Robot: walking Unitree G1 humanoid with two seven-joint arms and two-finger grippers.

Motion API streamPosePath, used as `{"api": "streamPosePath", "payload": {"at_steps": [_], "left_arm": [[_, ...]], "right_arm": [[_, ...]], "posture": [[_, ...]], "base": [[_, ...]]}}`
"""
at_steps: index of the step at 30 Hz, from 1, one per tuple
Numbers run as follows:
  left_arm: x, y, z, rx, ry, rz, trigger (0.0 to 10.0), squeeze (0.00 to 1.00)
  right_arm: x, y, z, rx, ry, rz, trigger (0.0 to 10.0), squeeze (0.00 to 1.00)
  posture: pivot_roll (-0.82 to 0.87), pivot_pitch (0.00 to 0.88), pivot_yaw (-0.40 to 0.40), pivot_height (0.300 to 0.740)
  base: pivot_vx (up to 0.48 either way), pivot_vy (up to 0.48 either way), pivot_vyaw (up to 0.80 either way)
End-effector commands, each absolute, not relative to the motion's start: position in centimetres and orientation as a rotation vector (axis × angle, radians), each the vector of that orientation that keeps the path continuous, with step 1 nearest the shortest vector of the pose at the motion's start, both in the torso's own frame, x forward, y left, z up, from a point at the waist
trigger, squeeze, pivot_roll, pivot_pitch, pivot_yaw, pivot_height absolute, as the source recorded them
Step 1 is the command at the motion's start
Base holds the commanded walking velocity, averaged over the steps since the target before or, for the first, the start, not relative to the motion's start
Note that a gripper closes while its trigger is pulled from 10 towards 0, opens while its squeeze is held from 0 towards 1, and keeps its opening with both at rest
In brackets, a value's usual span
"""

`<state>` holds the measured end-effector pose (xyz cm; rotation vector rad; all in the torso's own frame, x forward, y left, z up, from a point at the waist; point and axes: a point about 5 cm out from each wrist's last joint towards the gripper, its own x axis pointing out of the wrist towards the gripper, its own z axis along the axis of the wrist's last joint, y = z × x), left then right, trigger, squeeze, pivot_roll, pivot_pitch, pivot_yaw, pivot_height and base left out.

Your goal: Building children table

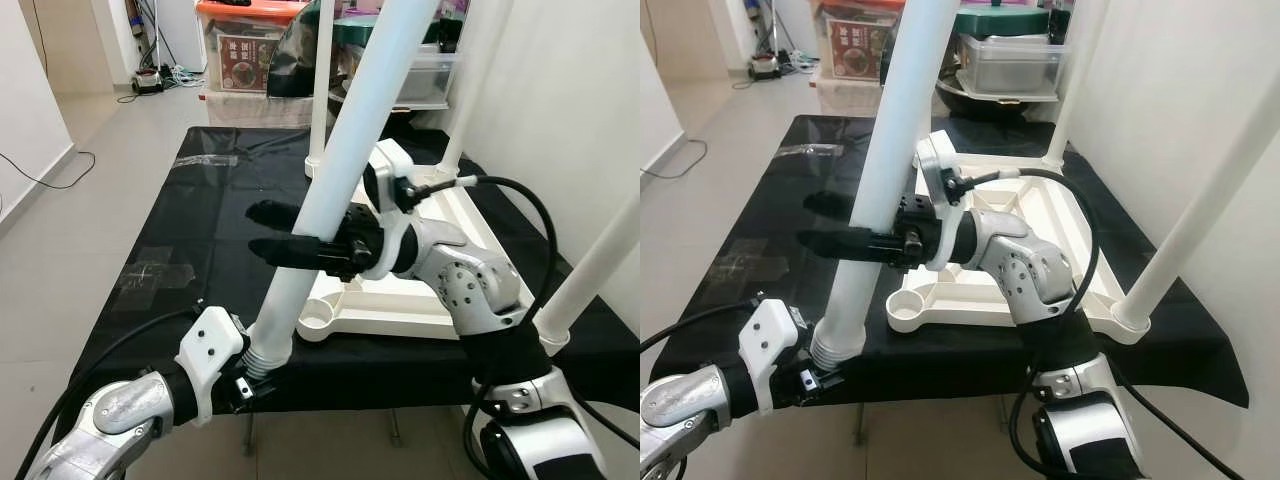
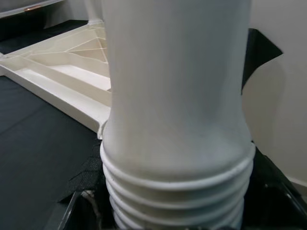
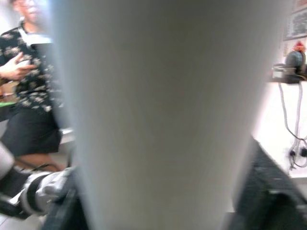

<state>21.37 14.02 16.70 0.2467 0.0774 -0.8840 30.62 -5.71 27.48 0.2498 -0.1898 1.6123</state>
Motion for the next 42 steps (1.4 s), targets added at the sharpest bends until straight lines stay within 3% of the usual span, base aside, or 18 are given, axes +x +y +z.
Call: {"api": "streamPosePath", "payload": {"at_steps": [1,2,3,4,5,7,16,24,32,33,34,35,36,42], "left_arm": [[21.6,13.7,17.1,0.276,0.034,-0.878,10.0,0.00],[21.6,13.7,17.1,0.276,0.034,-0.878,10.0,0.00],[22.3,14.1,17.1,0.307,0.037,-0.812,10.0,0.00],[22.3,14.1,17.1,0.307,0.037,-0.812,10.0,0.00],[22.9,14.5,17.1,0.335,0.036,-0.741,10.0,0.00],[24.1,15.1,17.0,0.367,0.038,-0.621,10.0,0.00],[26.4,13.7,15.7,0.474,0.062,-0.498,10.0,0.00],[27.7,11.4,15.1,0.544,0.063,-0.508,10.0,0.00],[28.1,9.9,14.8,0.586,0.062,-0.528,10.0,0.00],[28.2,9.7,14.8,0.594,0.063,-0.529,10.0,0.00],[28.2,9.7,14.8,0.594,0.063,-0.529,10.0,0.00],[28.2,9.4,14.7,0.602,0.063,-0.530,10.0,0.00],[28.2,9.1,14.7,0.605,0.061,-0.531,10.0,0.00],[28.2,8.4,14.6,0.606,0.055,-0.537,10.0,0.00]], "right_arm": [[31.7,-5.8,27.8,0.266,-0.188,1.476,10.0,1.00],[31.7,-5.8,27.8,0.266,-0.188,1.476,10.0,1.00],[32.3,-5.6,27.6,0.278,-0.178,1.382,10.0,0.06],[32.3,-5.6,27.6,0.278,-0.178,1.382,10.0,0.06],[32.6,-5.5,27.4,0.316,-0.164,1.308,10.0,0.00],[32.8,-5.2,27.0,0.404,-0.148,1.210,10.0,0.00],[31.6,-2.8,26.3,0.690,-0.082,1.085,10.0,0.00],[31.7,-1.4,25.8,0.767,-0.035,0.971,10.0,0.00],[32.2,-1.1,25.4,0.705,-0.047,0.834,10.0,0.00],[32.4,-1.3,25.2,0.692,-0.047,0.788,5.6,0.00],[32.4,-1.3,25.2,0.692,-0.047,0.788,5.6,0.00],[32.6,-1.4,24.9,0.690,-0.040,0.749,3.3,0.00],[32.8,-1.5,24.6,0.693,-0.031,0.717,0.0,0.00],[32.8,-1.5,24.2,0.715,-0.007,0.678,0.0,0.00]], "posture": [[0.05,0.000,-0.057,0.740],[0.05,0.000,-0.057,0.740],[0.05,0.000,-0.059,0.740],[0.05,0.000,-0.059,0.740],[0.05,0.000,-0.059,0.740],[0.05,0.000,-0.061,0.740],[0.03,0.000,-0.054,0.740],[0.02,0.000,-0.052,0.740],[0.03,0.000,-0.053,0.740],[0.03,0.000,-0.053,0.740],[0.03,0.000,-0.053,0.740],[0.04,0.000,-0.058,0.740],[0.04,0.000,-0.058,0.740],[0.04,0.000,-0.057,0.740]], "base": [[0.000,0.000,0.00],[0.000,0.000,0.00],[0.000,0.000,0.00],[0.000,0.000,0.00],[0.000,0.000,0.00],[0.000,0.000,0.00],[0.000,0.000,0.00],[0.000,0.000,0.00],[0.000,0.000,0.00],[0.000,0.000,0.00],[0.000,0.000,0.00],[0.000,0.000,0.00],[0.000,0.000,0.00],[0.000,0.000,0.00]]}}
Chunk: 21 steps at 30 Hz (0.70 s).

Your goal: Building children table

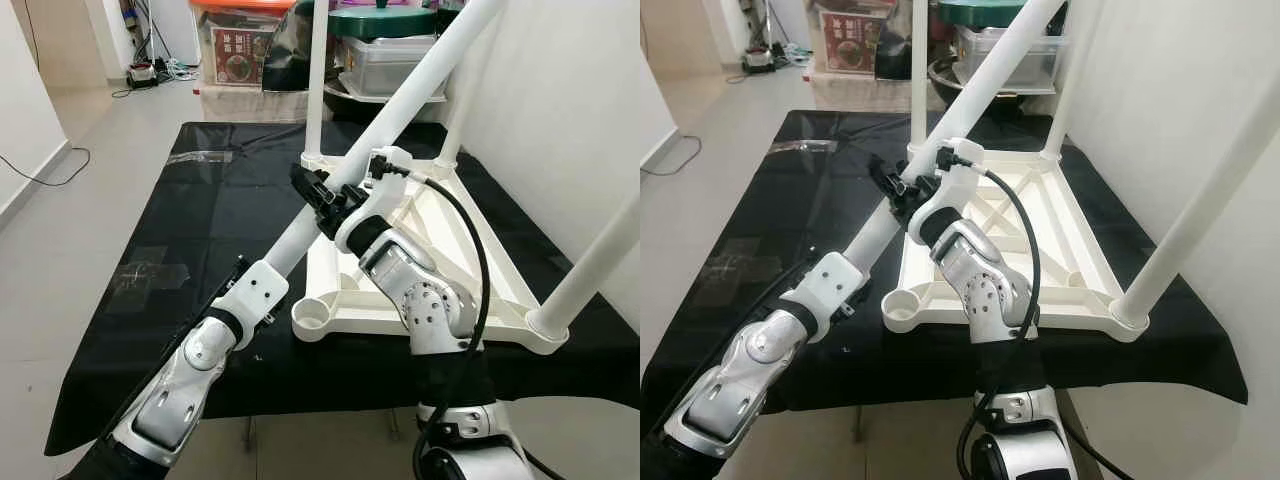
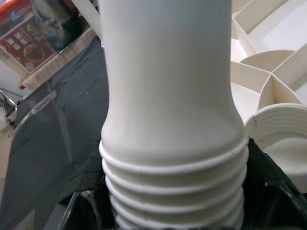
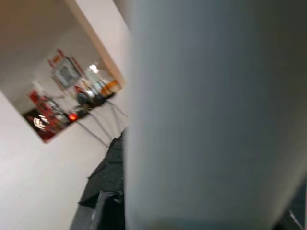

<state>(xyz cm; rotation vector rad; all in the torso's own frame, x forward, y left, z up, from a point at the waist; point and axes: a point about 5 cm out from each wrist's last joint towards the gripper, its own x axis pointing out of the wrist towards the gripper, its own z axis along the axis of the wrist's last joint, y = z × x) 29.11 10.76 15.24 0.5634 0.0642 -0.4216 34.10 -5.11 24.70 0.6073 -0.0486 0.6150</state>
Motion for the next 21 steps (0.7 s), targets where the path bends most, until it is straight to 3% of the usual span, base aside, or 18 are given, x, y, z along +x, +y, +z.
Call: {"api": "streamPosePath", "payload": {"at_steps": [1,8,9,10,11,21], "left_arm": [[28.2,8.3,14.5,0.615,0.054,-0.538,10.0,0.00],[28.5,9.3,14.0,0.695,0.037,-0.505,10.0,0.00],[28.6,9.5,14.1,0.698,0.033,-0.493,10.0,0.42],[28.7,9.6,14.1,0.699,0.031,-0.483,10.0,0.42],[28.8,9.7,14.2,0.690,0.028,-0.475,10.0,1.00],[29.1,10.7,15.7,0.597,-0.023,-0.410,10.0,1.00]], "right_arm": [[32.8,-1.4,24.0,0.740,0.015,0.671,0.0,0.00],[32.5,-1.1,23.9,0.825,0.058,0.697,0.0,0.00],[32.5,-1.1,23.9,0.828,0.060,0.697,0.0,0.00],[32.5,-1.1,23.9,0.829,0.059,0.694,0.0,0.00],[32.5,-1.1,23.9,0.829,0.058,0.693,0.0,0.00],[32.7,-1.3,24.0,0.807,0.041,0.678,0.0,0.00]], "posture": [[0.04,0.000,-0.056,0.740],[0.04,0.000,-0.050,0.740],[0.04,0.000,-0.049,0.740],[0.04,0.000,-0.049,0.740],[0.04,0.000,-0.049,0.740],[0.04,0.000,-0.051,0.740]], "base": [[0.000,0.000,0.00],[0.000,0.000,0.00],[0.000,0.000,0.00],[0.000,0.000,0.00],[0.000,0.000,0.00],[0.000,0.000,0.00]]}}
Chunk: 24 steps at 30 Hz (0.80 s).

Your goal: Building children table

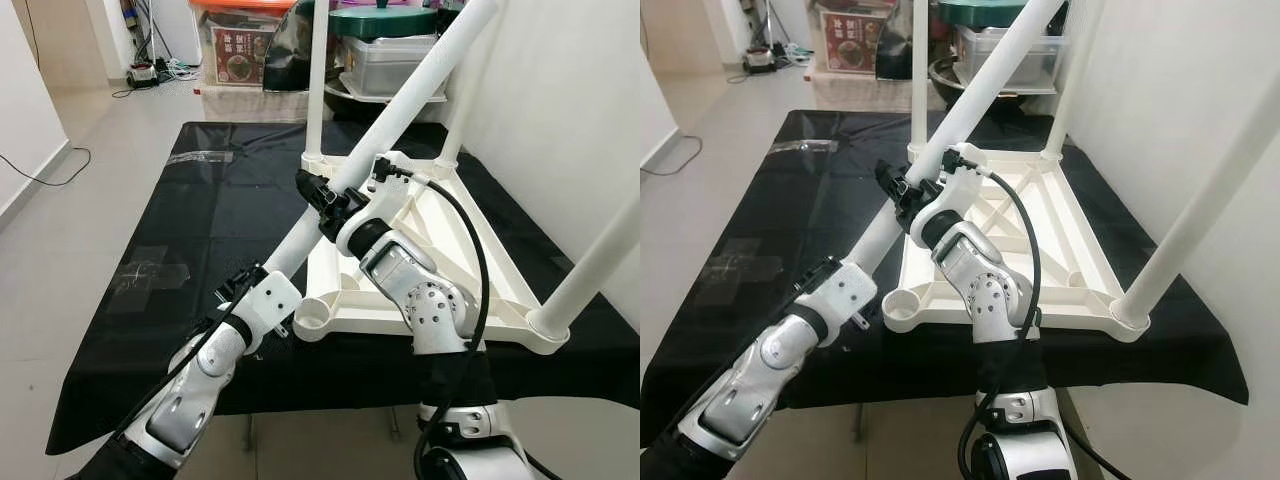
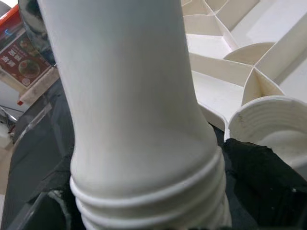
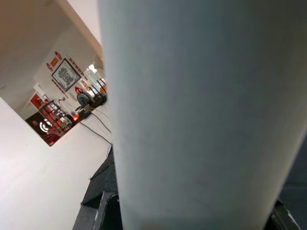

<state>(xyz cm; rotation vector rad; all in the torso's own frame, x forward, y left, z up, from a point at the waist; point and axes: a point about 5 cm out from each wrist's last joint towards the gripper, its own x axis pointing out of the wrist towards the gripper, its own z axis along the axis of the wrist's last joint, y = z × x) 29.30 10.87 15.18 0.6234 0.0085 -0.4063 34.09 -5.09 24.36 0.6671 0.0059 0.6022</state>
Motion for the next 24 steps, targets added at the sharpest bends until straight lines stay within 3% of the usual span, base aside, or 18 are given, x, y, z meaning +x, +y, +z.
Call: {"api": "streamPosePath", "payload": {"at_steps": [1,7,8,10,11,12,13,18,24], "left_arm": [[29.2,11.2,16.2,0.567,-0.041,-0.377,10.0,1.00],[28.1,12.3,17.7,0.523,-0.118,-0.368,10.0,1.00],[27.3,12.1,18.0,0.511,-0.148,-0.417,10.0,1.00],[27.3,12.1,18.0,0.511,-0.148,-0.417,10.0,1.00],[25.6,11.6,17.8,0.484,-0.164,-0.521,10.0,1.00],[25.6,11.6,17.8,0.484,-0.164,-0.521,10.0,1.00],[25.1,11.6,17.3,0.489,-0.153,-0.535,10.0,0.00],[24.7,12.6,16.5,0.484,-0.115,-0.461,10.0,0.00],[24.4,16.3,16.4,0.399,-0.059,-0.229,10.0,0.00]], "right_arm": [[32.9,-1.5,24.1,0.794,0.033,0.668,0.0,0.00],[35.1,-4.2,24.8,0.661,-0.059,0.538,0.0,0.00],[36.0,-5.5,25.0,0.644,-0.075,0.483,0.0,0.00],[36.0,-5.5,25.0,0.644,-0.075,0.483,0.0,0.00],[37.5,-7.9,25.7,0.614,-0.114,0.376,0.0,0.00],[37.5,-7.9,25.7,0.614,-0.114,0.376,0.0,0.00],[38.1,-8.9,26.1,0.605,-0.133,0.331,0.0,0.00],[38.9,-11.1,27.8,0.520,-0.229,0.240,0.0,0.00],[38.9,-12.2,28.8,0.443,-0.290,0.248,0.0,0.00]], "posture": [[0.05,0.000,-0.052,0.740],[0.05,0.000,-0.053,0.740],[0.06,0.000,-0.056,0.740],[0.06,0.000,-0.056,0.740],[0.06,0.000,-0.060,0.740],[0.06,0.000,-0.060,0.740],[0.06,0.000,-0.060,0.740],[0.07,0.000,-0.064,0.740],[0.07,0.000,-0.071,0.740]], "base": [[0.000,0.000,0.00],[0.000,0.000,0.00],[0.000,0.000,0.00],[0.000,0.000,0.00],[0.000,0.000,0.00],[0.000,0.000,0.00],[0.000,0.000,0.00],[0.000,0.000,0.00],[0.000,0.000,0.00]]}}
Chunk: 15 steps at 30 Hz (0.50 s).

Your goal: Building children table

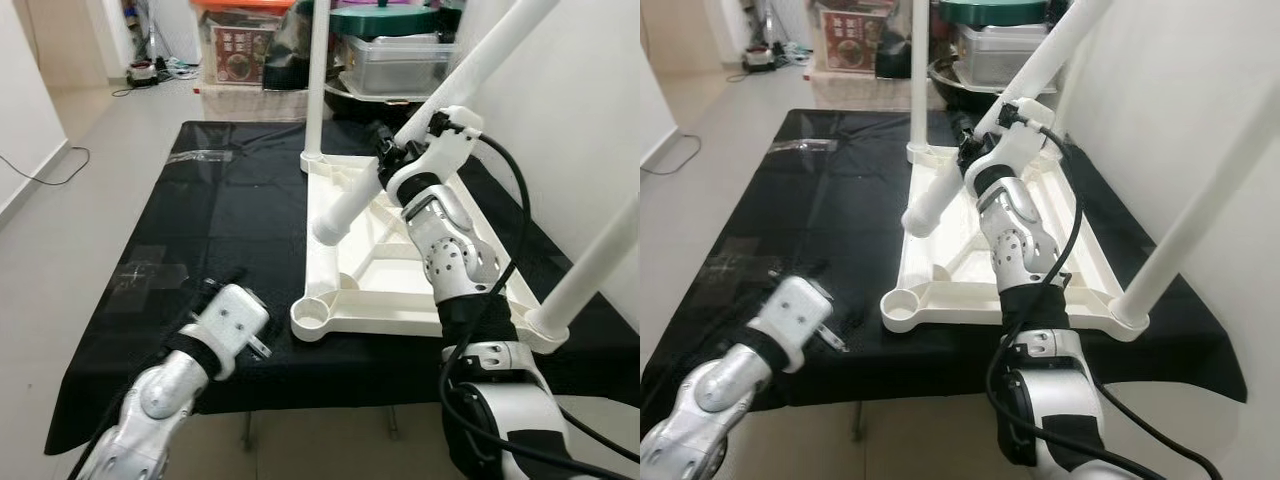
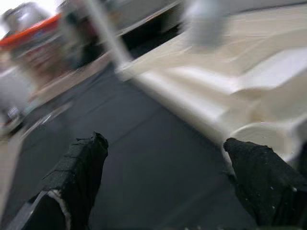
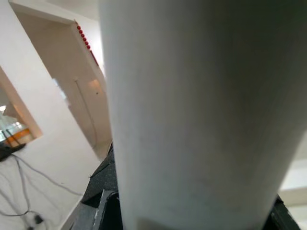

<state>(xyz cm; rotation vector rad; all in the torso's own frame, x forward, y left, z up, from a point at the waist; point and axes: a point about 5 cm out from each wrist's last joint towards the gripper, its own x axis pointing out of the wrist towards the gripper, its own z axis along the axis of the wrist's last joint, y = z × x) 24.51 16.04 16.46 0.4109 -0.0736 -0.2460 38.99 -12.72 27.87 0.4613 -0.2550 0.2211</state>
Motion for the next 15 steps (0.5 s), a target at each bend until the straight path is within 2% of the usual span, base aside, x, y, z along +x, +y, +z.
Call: {"api": "streamPosePath", "payload": {"at_steps": [1,6,9,13,15], "left_arm": [[24.2,16.6,16.3,0.396,-0.054,-0.221,10.0,0.00],[23.7,17.0,16.1,0.389,-0.040,-0.211,10.0,0.00],[23.4,17.3,16.0,0.362,-0.037,-0.191,10.0,0.00],[23.4,17.3,16.0,0.362,-0.037,-0.191,10.0,0.00],[23.1,18.5,15.9,0.349,-0.024,-0.141,10.0,0.00]], "right_arm": [[38.9,-12.1,28.6,0.436,-0.289,0.252,0.0,0.00],[39.0,-12.0,28.1,0.401,-0.284,0.274,0.0,0.00],[38.7,-11.4,27.7,0.302,-0.292,0.362,0.0,0.00],[38.7,-11.4,27.7,0.302,-0.292,0.362,0.0,0.00],[37.4,-10.7,27.3,0.176,-0.314,0.538,0.0,0.00]], "posture": [[0.07,0.000,-0.071,0.740],[0.08,0.000,-0.073,0.740],[0.07,0.000,-0.073,0.740],[0.07,0.000,-0.073,0.740],[0.07,0.000,-0.080,0.740]], "base": [[0.000,0.000,0.00],[0.000,0.000,0.00],[0.000,0.000,0.00],[0.000,0.000,0.00],[0.000,0.000,0.00]]}}
